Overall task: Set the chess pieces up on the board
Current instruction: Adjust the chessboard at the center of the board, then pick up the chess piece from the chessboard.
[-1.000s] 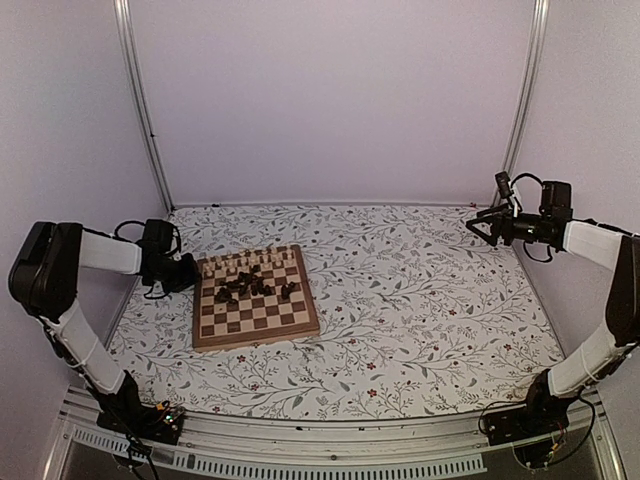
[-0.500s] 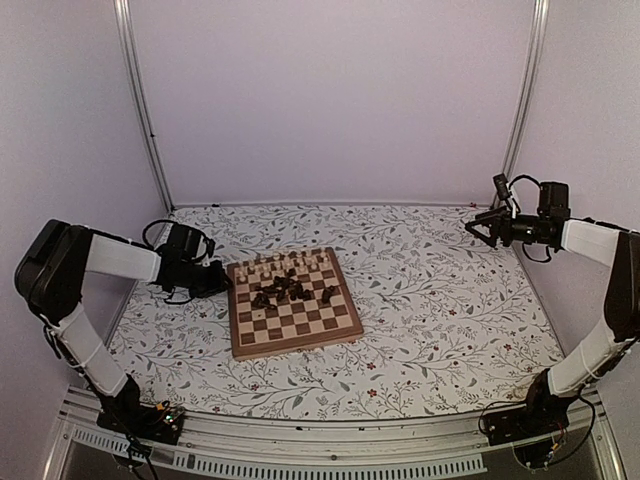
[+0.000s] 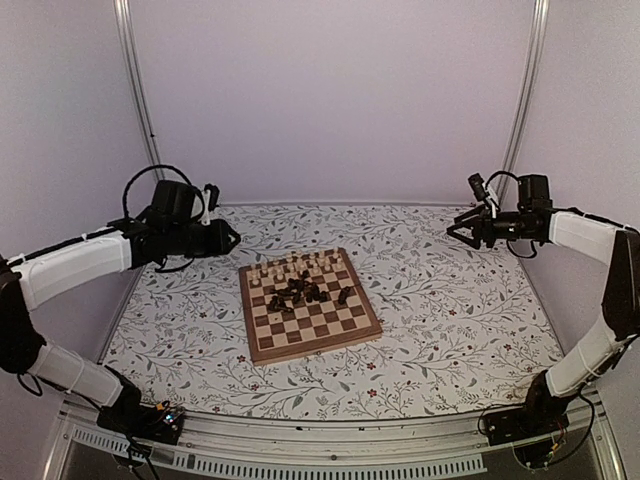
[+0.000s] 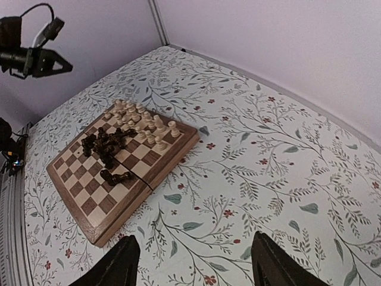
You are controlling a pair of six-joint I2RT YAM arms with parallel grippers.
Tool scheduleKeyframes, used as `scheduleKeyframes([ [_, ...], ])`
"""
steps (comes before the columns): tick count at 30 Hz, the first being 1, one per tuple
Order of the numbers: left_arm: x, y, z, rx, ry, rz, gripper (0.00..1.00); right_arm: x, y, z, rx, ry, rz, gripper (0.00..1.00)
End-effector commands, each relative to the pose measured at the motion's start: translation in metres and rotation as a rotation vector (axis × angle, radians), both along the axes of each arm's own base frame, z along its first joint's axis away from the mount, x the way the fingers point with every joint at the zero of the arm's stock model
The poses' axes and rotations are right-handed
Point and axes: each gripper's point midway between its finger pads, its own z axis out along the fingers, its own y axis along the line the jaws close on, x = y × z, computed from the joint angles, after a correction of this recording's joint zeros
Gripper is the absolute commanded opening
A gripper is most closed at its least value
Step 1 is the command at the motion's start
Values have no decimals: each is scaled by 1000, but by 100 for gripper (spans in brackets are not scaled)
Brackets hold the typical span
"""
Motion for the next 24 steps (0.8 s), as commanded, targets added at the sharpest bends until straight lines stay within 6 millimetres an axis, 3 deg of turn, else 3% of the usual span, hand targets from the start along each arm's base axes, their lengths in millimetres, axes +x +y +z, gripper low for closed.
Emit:
scheduleKeyframes([
  [1, 15, -19, 95, 27, -273, -84, 29, -7, 63, 1, -182, -86, 106, 64],
  [5, 26, -53, 151, -58, -471, -182, 29, -29, 121, -24, -347, -114, 234, 50],
  [7, 30, -73, 166, -100, -530, -248, 29, -35, 140, -34, -382, -88, 283, 43],
  [9, 30, -98, 167, -128, -556, -334, 28, -37, 155, -40, -399, -51, 325, 38],
  [12, 22, -136, 151, -114, -551, -454, 27, -36, 171, -57, -432, 13, 371, 32],
  [13, 21, -146, 137, -96, -524, -482, 27, -32, 174, -63, -435, 32, 372, 31],
  [16, 17, -160, 104, -37, -441, -494, 29, -23, 174, -68, -443, 70, 338, 29],
  [20, 1, -177, 60, 76, -296, -512, 29, -19, 153, -70, -446, 75, 285, 29],
  [24, -18, -195, 32, 214, -211, -518, 30, -25, 128, -78, -462, 50, 213, 39],
])
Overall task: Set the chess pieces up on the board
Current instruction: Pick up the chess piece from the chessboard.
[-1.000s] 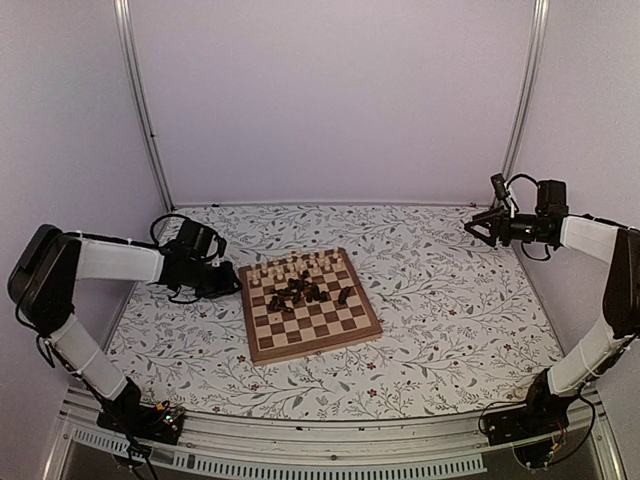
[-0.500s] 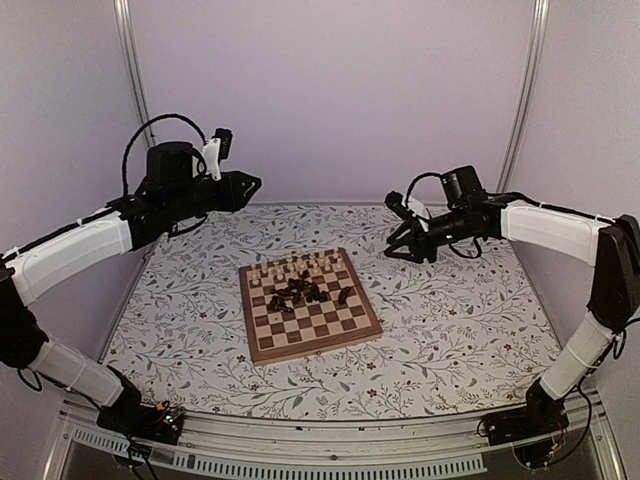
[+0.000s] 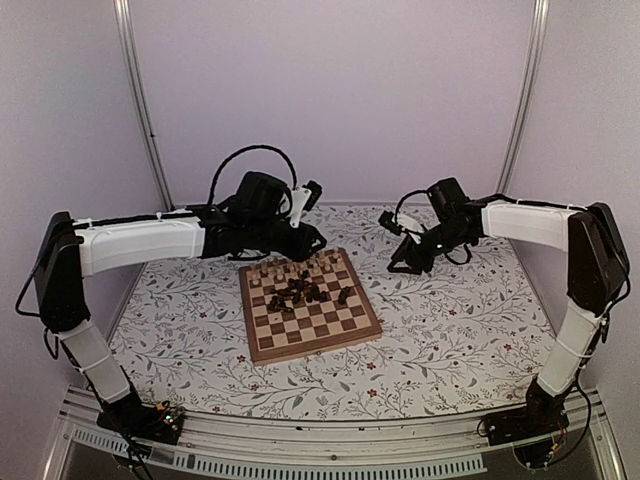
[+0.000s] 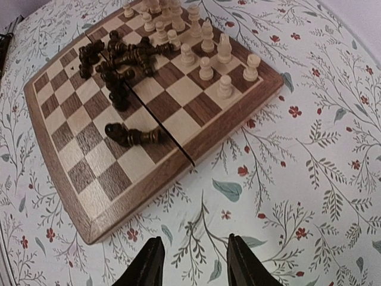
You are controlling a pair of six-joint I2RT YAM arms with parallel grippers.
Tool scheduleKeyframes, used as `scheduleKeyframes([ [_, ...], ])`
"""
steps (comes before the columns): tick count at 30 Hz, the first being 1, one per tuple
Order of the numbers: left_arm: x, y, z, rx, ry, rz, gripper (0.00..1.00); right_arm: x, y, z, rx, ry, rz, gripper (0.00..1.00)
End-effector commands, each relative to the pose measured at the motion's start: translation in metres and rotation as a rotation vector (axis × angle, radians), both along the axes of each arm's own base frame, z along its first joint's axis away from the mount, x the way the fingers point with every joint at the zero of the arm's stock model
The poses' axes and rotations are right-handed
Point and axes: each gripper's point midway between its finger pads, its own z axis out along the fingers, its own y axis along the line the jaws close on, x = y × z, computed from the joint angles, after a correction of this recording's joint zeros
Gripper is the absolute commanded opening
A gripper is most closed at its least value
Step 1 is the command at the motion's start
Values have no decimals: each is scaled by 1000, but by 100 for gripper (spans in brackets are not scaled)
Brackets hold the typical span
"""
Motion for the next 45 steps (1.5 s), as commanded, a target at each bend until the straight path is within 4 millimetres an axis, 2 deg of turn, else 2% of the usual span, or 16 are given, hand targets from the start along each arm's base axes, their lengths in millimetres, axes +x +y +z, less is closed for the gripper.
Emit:
scheduleKeyframes([
  [1, -22, -17, -20, 175, 30, 18, 30, -6, -30, 2, -15, -62, -78, 41],
  [4, -32, -30, -34, 219, 77, 25, 31, -16, -38, 4, 27, -84, -80, 44],
  [8, -43, -50, -56, 260, 161, 1, 34, -5, -52, 12, 26, -145, -121, 44],
  [13, -43, -71, -78, 279, 247, 31, 34, -1, -61, 20, 32, -206, -165, 44],
  [17, -38, -85, -93, 352, 245, 48, 34, 2, -66, 28, 93, -190, -197, 45],
  [23, -37, -81, -109, 436, 286, 111, 35, 9, -68, 24, 75, -193, -216, 45],
  [31, -37, -61, -105, 479, 265, 180, 38, 6, -65, 29, 92, -190, -203, 45],
  [36, -39, -55, -115, 504, 292, 178, 39, 5, -65, 28, 88, -189, -200, 45],
  [45, -32, -55, -126, 504, 318, 179, 32, 5, -66, 28, 84, -192, -199, 45],
])
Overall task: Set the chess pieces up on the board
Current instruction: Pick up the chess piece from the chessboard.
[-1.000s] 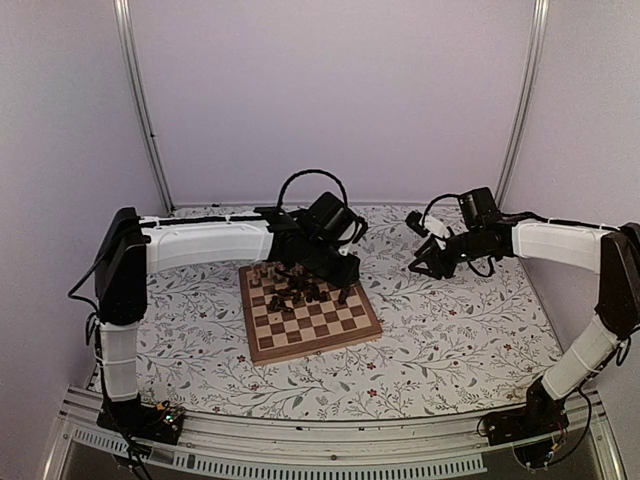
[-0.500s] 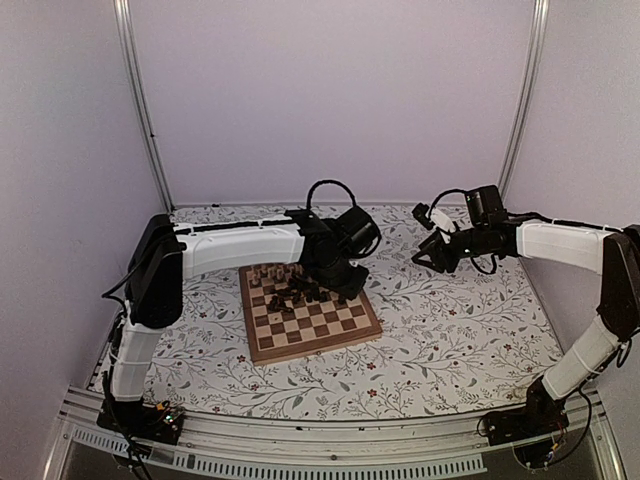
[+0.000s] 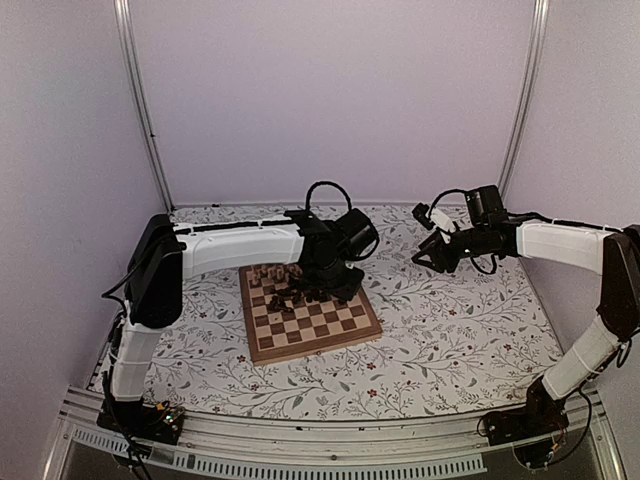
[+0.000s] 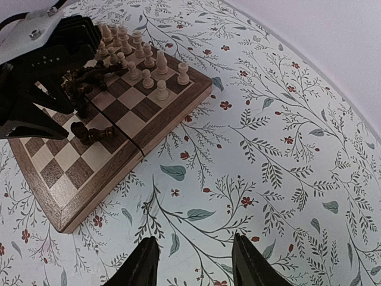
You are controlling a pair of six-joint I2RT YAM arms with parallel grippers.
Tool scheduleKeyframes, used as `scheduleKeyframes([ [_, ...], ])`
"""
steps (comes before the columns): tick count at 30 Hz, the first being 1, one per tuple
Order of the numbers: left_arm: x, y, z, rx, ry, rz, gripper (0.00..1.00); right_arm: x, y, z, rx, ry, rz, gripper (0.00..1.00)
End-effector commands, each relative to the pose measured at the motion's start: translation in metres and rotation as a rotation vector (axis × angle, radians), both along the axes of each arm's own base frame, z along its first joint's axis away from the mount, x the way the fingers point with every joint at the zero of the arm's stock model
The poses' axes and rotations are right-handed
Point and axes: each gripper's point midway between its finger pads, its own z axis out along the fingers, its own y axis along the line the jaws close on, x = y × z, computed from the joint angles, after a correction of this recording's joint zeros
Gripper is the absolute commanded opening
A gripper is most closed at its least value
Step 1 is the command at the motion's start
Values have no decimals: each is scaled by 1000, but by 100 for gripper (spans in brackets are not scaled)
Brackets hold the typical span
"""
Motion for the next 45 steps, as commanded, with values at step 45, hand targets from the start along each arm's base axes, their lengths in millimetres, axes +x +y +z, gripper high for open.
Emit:
scheduleKeyframes([
  [45, 23, 6, -27, 1, 46, 38, 11, -2, 4, 6, 15, -7, 30, 45],
])
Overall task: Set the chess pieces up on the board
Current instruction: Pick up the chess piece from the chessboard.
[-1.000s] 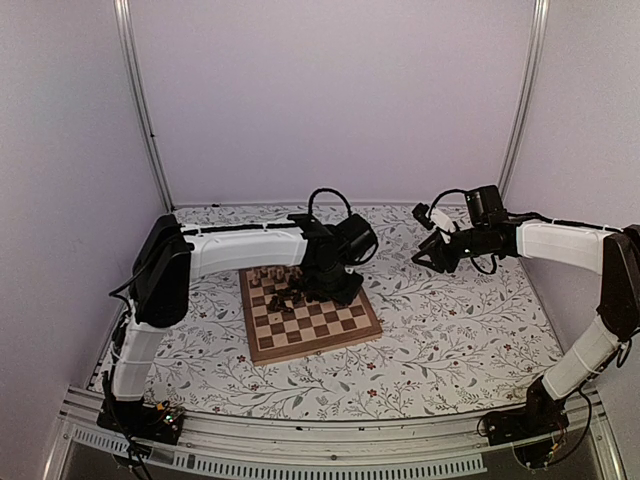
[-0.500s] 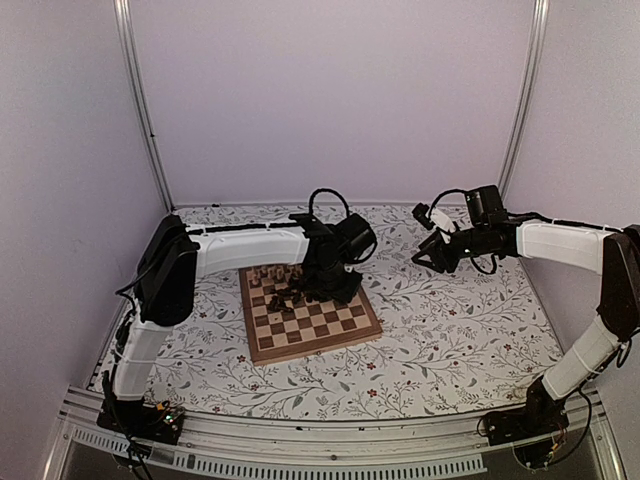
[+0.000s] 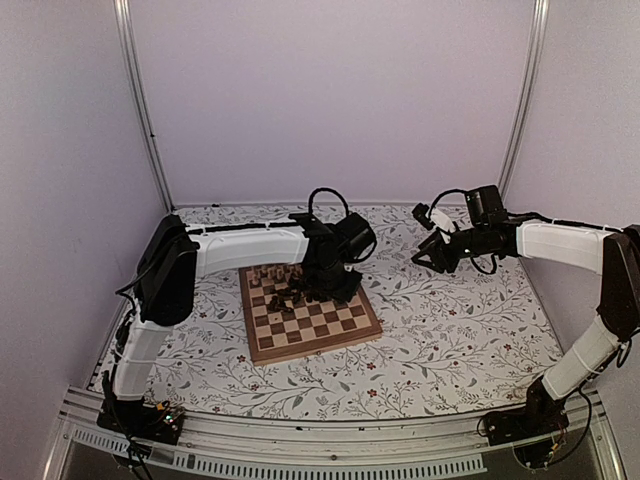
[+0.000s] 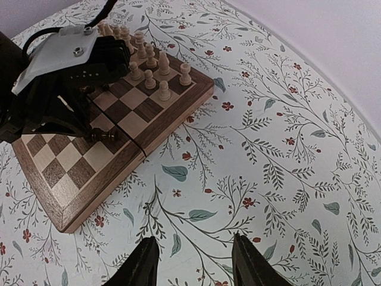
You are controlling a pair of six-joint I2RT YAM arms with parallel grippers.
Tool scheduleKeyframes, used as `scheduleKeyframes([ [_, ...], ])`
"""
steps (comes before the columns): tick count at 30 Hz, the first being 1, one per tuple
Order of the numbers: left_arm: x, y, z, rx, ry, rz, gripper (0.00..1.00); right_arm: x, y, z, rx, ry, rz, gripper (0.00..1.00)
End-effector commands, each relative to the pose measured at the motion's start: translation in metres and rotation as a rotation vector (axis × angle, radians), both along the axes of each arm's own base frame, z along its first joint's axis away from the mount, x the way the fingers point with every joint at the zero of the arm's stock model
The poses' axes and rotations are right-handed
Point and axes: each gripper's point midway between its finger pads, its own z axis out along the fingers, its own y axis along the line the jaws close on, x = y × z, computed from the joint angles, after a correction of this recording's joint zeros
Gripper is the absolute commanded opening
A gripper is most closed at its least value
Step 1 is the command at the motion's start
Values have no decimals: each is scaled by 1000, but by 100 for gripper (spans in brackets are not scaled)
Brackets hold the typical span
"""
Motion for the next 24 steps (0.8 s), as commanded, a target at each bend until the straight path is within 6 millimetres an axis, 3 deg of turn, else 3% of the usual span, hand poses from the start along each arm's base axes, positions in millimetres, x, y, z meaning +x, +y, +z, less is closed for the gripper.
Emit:
scheduleKeyframes([
  [1, 10, 0, 2, -16, -10, 0, 8, -2, 4, 5, 17, 0, 27, 45],
  [4, 6, 1, 25, -49, -42, -12, 2, -5, 11, 13, 72, 41, 38, 45],
  [6, 1, 4, 39, -73, -74, -28, 0, -10, 20, 29, 154, 79, 58, 45],
  [9, -11, 5, 63, -162, -123, -66, 0, -17, 36, 50, 276, 168, 93, 48],
  [12, -20, 7, 81, -243, -179, -84, 0, -26, 54, 57, 356, 306, 151, 50],
  [18, -40, 11, 92, -324, -197, -99, 0, -58, 103, 34, 383, 562, 309, 54],
  [24, -44, 7, 97, -331, -209, -104, 0, -68, 127, 31, 398, 637, 377, 54],
])
